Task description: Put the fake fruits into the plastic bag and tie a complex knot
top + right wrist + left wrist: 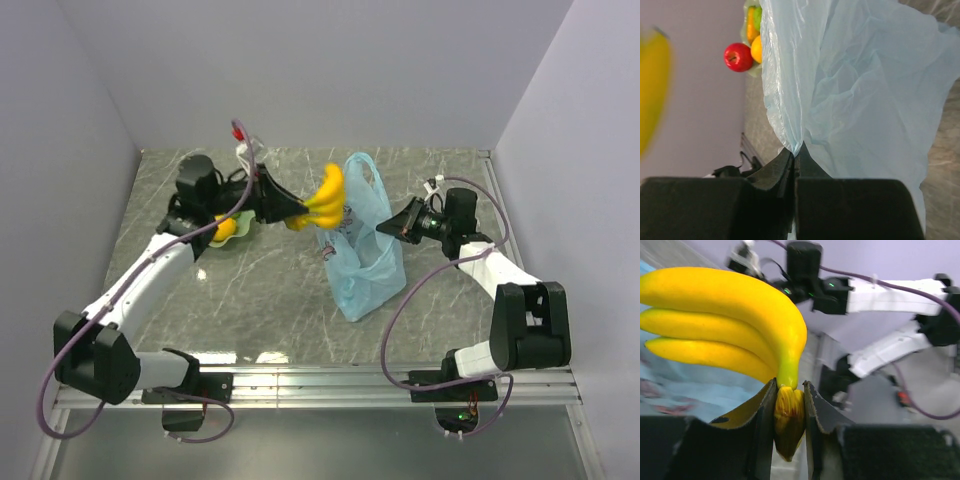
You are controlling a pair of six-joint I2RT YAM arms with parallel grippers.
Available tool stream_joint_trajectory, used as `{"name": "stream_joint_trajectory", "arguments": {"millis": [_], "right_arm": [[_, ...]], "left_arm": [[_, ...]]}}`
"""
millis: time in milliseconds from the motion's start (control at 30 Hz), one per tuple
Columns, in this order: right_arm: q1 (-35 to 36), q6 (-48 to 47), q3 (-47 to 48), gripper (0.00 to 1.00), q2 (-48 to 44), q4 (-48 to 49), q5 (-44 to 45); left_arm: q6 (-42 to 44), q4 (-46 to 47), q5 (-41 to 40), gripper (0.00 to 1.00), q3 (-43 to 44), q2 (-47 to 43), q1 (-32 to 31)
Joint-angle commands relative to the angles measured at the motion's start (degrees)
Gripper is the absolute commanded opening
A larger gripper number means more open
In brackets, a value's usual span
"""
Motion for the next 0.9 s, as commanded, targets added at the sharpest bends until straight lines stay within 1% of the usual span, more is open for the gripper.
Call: {"name": "stream_joint_trajectory", "arguments": {"millis": [0,100,167,200,333,367,467,600,733,767,800,833,867], "right_arm": [[-0.77,7.6,-0.98,0.0,1.38,9.97,-4.25],[-0.94,8.22,-0.9,0.0,1.65,10.25,-4.52],[-0.94,7.43,-0.81,0.0,1.82,9.63,-4.35],[-0.95,7.26,-0.98,0.0,1.91,9.63,-4.44],[-1.03,6.9,-1.51,0.0,1.74,9.54,-4.09],[-1.12,6.73,-1.51,0.0,1.74,8.76,-4.09],[-1.12,5.5,-1.77,0.0,0.95,7.52,-3.82],[-1.73,4.8,-2.39,0.0,0.15,6.99,-3.82],[-1.74,4.01,-2.57,0.0,-0.2,5.85,-4.7],[-1.74,3.83,-2.57,0.0,-0.37,5.24,-4.87],[-1.74,3.22,-2.48,0.0,-0.46,4.71,-5.14],[-3.3,2.86,-2.22,0.0,-0.55,4.19,-5.31],[-3.41,2.43,-2.13,0.0,-0.72,3.05,-5.49]], "left_arm": [[-21.45,17.61,2.6,0.0,-3.79,0.83,-4.62],[-24.37,19.98,0.32,0.0,-7.39,2.67,-7.79],[-25.42,20.86,-1.26,0.0,-8.19,4.26,-8.85],[-27.43,23.13,-1.79,0.0,-8.54,6.18,-9.55],[-30.61,27.45,-5.92,0.0,-9.16,11.37,-10.7],[-30.44,27.72,-8.02,0.0,-9.16,13.21,-10.96],[-29.57,29.39,-11.01,0.0,-8.9,17.51,-11.66],[-27.73,30.8,-12.95,0.0,-9.07,22.36,-12.46],[-19.3,24.23,-15.85,0.0,-8.64,24.13,-12.55],[-13.1,16.11,-17.25,0.0,-7.77,24.21,-12.55],[-9.73,11.77,-19.18,0.0,-5.32,24.3,-12.72],[-6.57,6.77,-22.59,0.0,-3.99,24.48,-12.81],[-0.71,-0.85,-25.32,0.0,-2.76,24.3,-12.81]]}}
